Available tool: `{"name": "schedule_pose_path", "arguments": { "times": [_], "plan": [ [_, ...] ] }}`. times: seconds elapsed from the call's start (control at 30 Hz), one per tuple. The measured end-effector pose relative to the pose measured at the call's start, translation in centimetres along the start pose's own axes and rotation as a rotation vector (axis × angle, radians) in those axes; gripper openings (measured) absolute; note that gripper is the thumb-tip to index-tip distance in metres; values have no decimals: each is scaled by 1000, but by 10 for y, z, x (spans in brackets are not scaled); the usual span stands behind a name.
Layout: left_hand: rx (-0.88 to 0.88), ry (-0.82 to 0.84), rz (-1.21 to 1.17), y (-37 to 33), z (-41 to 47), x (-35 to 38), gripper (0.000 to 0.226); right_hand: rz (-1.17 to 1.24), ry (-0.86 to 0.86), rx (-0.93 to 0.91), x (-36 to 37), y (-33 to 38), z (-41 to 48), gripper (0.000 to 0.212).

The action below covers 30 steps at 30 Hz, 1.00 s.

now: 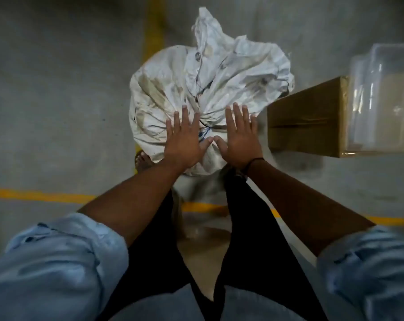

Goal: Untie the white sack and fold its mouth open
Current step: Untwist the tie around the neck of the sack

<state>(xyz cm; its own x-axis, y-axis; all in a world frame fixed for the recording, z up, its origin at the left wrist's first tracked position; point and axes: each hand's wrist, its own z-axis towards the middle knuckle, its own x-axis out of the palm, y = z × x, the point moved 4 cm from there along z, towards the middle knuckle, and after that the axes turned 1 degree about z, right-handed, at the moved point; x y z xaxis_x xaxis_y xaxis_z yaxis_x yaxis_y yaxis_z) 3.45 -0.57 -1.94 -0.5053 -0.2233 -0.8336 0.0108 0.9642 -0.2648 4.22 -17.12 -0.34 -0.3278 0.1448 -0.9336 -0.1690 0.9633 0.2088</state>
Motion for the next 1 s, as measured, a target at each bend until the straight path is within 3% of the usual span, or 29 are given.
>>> {"name": "schedule_pose_path", "arguments": {
  "times": [0.17, 0.3, 0.4, 0.67, 0.83, 1.0],
  "plan": [
    [50, -125, -58, 9, 31, 42, 80, 177, -91, 154, 61, -13, 22, 85],
    [128, -192, -215, 25, 45, 71, 80, 305, -195, 90, 97, -18, 43, 78],
    [146, -236, -282, 31, 74, 76, 82, 357, -288, 19, 98, -25, 79, 61],
    [120, -304, -131, 40, 116, 60, 70, 268, -272, -134, 91, -37, 104, 58],
    [143, -331, -178, 34, 89, 50, 82, 132, -285, -168, 81, -29, 66, 61],
    [137, -413, -145, 26, 36, 62, 71, 98, -355, -89, 84, -34, 15, 60]
  ]
}}
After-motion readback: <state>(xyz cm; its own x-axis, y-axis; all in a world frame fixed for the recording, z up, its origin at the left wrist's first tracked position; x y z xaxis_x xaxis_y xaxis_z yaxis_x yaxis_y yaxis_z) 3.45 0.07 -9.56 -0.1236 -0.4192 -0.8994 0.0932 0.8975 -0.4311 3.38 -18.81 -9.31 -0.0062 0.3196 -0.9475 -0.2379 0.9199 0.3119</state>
